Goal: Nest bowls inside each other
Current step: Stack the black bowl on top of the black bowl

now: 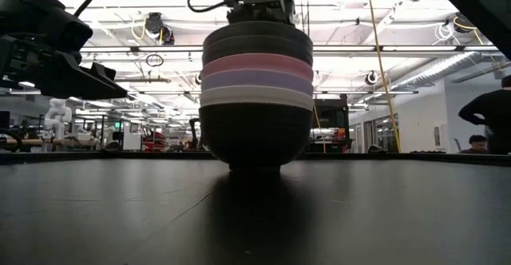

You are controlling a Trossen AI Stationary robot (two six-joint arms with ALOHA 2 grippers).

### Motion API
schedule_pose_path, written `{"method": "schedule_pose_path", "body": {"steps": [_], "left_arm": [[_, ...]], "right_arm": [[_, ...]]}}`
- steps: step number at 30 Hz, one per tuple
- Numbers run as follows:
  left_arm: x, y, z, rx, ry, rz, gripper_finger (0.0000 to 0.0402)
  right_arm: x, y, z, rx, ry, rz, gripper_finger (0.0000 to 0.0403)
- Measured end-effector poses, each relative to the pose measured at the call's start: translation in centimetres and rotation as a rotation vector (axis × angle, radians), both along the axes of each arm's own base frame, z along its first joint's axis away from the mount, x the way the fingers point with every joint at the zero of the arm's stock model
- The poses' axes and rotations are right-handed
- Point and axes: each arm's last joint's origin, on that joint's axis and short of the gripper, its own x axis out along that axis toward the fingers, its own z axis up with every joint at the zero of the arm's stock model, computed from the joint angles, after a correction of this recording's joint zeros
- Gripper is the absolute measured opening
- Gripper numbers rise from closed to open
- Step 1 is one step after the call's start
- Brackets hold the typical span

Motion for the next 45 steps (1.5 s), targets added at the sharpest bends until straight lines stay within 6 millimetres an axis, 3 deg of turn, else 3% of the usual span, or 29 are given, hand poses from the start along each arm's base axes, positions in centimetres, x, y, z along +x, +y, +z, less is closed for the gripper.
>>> {"method": "schedule_pose_path", "body": {"steps": [13,26,45], "left_arm": [[0.0,0.0,-0.1,-0.003,0.007,0.001,0.0136],[0.0,0.0,-0.1,-0.004,0.006,0.0,0.0136],[0.0,0.0,-0.1,-0.004,0.006,0.0,0.0136]], "right_arm": [[0.9,1.4,0.1,-0.074,-0.058,-0.006,0.0002],[1.0,1.5,0.1,-0.095,-0.063,-0.022,0.0002],[1.2,1.6,0.0,-0.098,-0.071,-0.024,0.0035]]}}
